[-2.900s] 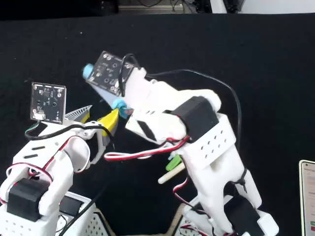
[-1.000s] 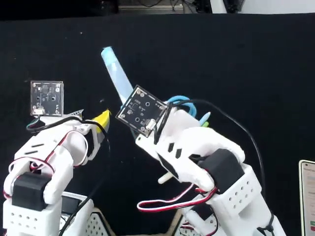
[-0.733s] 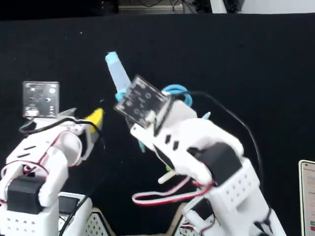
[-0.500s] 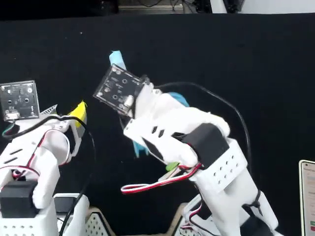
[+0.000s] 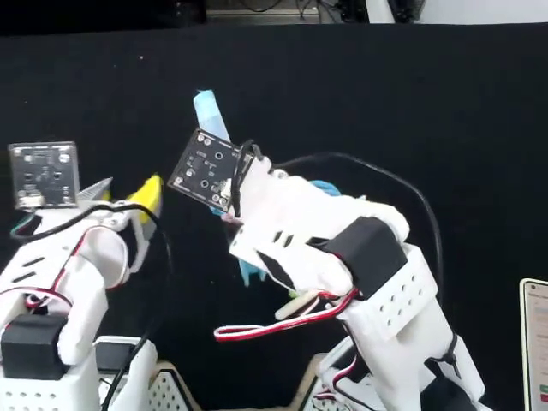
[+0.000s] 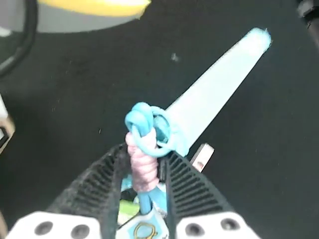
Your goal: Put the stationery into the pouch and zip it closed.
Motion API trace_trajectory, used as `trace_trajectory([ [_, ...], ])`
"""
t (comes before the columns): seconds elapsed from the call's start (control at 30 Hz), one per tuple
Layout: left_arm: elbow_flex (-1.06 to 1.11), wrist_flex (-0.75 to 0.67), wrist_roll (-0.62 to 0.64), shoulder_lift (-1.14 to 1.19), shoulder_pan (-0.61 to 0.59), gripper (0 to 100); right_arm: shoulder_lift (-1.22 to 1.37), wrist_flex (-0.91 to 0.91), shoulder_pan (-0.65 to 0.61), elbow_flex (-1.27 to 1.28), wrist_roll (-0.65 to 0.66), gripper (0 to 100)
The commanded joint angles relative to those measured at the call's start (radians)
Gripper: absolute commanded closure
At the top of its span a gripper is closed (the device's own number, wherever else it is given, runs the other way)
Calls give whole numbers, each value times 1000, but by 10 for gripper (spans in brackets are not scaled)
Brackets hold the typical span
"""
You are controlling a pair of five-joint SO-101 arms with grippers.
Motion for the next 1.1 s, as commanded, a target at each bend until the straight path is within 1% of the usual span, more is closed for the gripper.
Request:
trace_trajectory([
  [0.0,10,18,-6,6,-136,786,79,-87,-71,-58,9,987],
  [0.1,51,14,-6,11,-246,786,171,-89,-167,-58,8,987],
  [0.2,105,-15,-6,11,-317,786,193,-41,-244,-59,8,987],
  [0.3,150,-44,-11,11,-354,786,156,15,-270,-53,12,987],
  [0.37,171,-58,-49,11,-352,786,116,46,-269,-51,14,987],
  [0.53,193,-48,-120,3,-252,786,42,100,-267,-50,15,987],
  [0.67,196,15,-153,2,-162,786,7,84,-229,1,17,987],
  [0.77,202,44,-153,2,-127,786,-15,17,-153,104,17,987],
  [0.9,200,60,-149,2,-120,787,-68,-123,-72,225,11,987],
  [0.97,188,87,-150,2,-110,787,-96,-170,-55,255,9,987],
  [1.07,124,173,-147,2,-58,787,-114,-210,-52,262,9,987],
])
